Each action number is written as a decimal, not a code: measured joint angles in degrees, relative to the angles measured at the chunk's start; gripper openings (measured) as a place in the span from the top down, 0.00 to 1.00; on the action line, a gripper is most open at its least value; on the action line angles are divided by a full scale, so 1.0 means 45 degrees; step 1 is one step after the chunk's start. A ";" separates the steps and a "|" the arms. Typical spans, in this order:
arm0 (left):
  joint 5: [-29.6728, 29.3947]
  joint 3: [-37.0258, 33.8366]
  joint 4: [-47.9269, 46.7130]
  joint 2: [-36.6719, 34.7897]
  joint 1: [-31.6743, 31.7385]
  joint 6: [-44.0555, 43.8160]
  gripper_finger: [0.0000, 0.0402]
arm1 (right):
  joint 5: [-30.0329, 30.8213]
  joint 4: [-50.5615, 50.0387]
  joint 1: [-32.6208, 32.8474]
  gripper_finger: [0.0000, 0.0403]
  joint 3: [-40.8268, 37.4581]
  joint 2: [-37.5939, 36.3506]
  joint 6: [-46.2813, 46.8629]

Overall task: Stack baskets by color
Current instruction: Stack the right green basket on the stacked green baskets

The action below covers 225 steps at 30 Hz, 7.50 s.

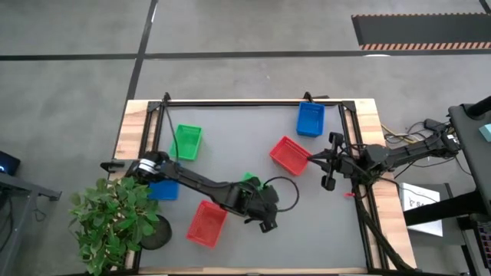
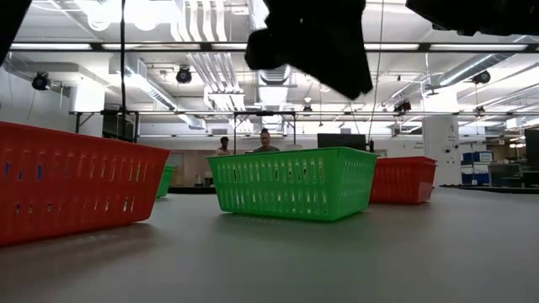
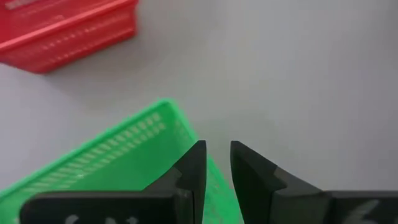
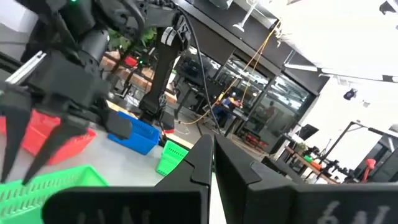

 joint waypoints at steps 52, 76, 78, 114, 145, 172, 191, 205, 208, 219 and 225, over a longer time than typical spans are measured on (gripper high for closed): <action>-0.0343 -0.0512 0.0717 0.1070 0.0063 0.0616 0.52 | 0.0005 -0.0262 -0.0053 0.98 -0.0005 0.0019 0.0699; -0.0071 -0.1329 0.1919 0.1070 0.0070 -0.0077 0.86 | 0.0007 -0.0306 -0.0053 0.98 -0.0019 0.0019 0.0718; 0.0017 -0.1340 0.1923 0.1070 0.0066 -0.0076 0.92 | 0.0007 -0.0306 -0.0053 0.98 -0.0019 0.0019 0.0718; -0.2415 -0.4901 -0.5286 -0.4670 -0.1031 0.6402 1.00 | 0.0010 -0.0386 -0.0058 0.98 -0.0019 0.0019 0.0606; -0.4753 -1.4212 -0.2642 -1.3963 -0.0409 0.6586 1.00 | 0.0000 -0.0158 -0.0058 0.98 0.0019 0.0019 0.0457; -0.4629 -1.4297 -0.2669 -1.3802 0.1701 0.3869 0.91 | -0.0001 0.0102 -0.0057 0.98 0.0029 0.0015 0.0164; -0.2335 -1.3379 -0.2690 -1.3744 0.1985 0.1945 0.66 | -0.0002 0.0083 -0.0058 0.98 0.0029 0.0015 0.0159; -0.3295 -1.1373 -0.2562 -1.3111 0.1994 -0.0298 0.65 | 0.0004 0.0022 -0.0058 0.98 0.0029 0.0015 0.0111; -0.3413 -1.0679 -0.2541 -1.2219 0.2132 -0.1534 0.65 | 0.0005 0.0016 -0.0057 0.98 0.0029 0.0015 0.0106; -0.3491 -0.7411 -0.5407 -0.7990 0.3730 -0.5081 0.65 | 0.0010 -0.0205 -0.0056 0.98 0.0029 0.0015 -0.0074; -0.3532 -0.6740 -0.8186 -0.6824 0.4645 -0.6707 0.65 | 0.0010 -0.0306 -0.0057 0.98 0.0029 0.0015 -0.0074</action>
